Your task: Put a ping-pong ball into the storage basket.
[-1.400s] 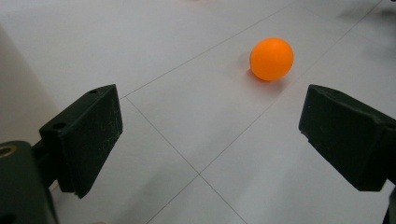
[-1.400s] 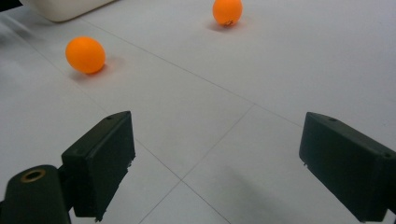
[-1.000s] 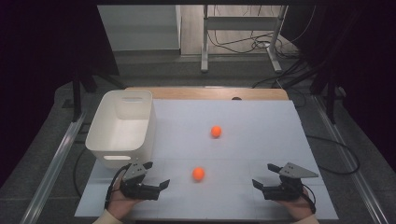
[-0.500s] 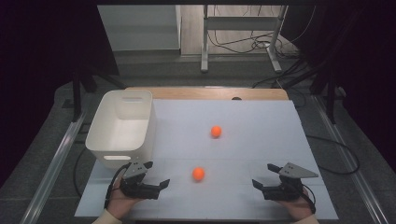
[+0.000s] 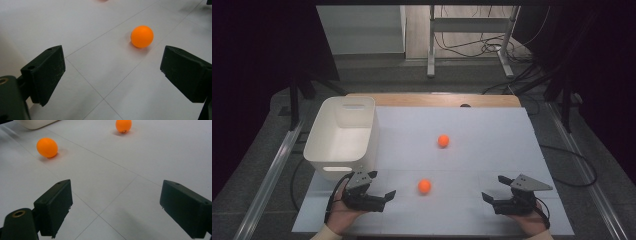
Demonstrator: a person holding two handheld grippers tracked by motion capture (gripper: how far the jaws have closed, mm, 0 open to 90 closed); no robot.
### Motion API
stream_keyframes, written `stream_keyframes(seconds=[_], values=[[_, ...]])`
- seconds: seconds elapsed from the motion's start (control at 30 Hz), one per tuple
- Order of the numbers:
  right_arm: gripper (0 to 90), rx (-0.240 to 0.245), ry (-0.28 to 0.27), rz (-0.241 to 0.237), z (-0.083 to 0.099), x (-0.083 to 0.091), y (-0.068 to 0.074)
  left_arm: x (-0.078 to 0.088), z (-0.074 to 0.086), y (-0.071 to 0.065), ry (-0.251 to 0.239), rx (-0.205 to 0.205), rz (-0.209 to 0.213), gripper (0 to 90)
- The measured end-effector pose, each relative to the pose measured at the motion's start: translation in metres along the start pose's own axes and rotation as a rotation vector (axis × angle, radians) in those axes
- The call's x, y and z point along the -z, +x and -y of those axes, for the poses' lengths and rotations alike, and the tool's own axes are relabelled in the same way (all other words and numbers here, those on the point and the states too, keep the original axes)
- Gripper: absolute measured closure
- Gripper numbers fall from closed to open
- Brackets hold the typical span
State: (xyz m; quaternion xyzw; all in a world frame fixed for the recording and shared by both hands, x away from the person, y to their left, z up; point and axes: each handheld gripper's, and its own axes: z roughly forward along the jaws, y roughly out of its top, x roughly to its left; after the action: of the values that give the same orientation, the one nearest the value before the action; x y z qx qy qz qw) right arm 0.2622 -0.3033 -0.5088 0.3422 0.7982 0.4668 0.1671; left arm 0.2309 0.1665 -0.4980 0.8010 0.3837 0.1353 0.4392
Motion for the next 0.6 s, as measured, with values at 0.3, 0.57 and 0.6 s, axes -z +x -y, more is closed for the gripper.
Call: stream_keyframes(seconds=[0.3,0.57,0.6], values=[[11.6,0.0,0.001,0.001,0.0,0.0,0.0,0.001,-0.009,-0.004,-0.017,-0.012,0.008,6.1],[11.6,0.0,-0.001,0.001,0.0,0.0,0.0,-0.001,-0.017,-0.007,-0.015,-0.016,0.021,6.6],[11.6,0.0,0.0,0.001,0.0,0.0,0.0,-0.001,-0.018,-0.007,-0.012,-0.016,0.024,6.7]])
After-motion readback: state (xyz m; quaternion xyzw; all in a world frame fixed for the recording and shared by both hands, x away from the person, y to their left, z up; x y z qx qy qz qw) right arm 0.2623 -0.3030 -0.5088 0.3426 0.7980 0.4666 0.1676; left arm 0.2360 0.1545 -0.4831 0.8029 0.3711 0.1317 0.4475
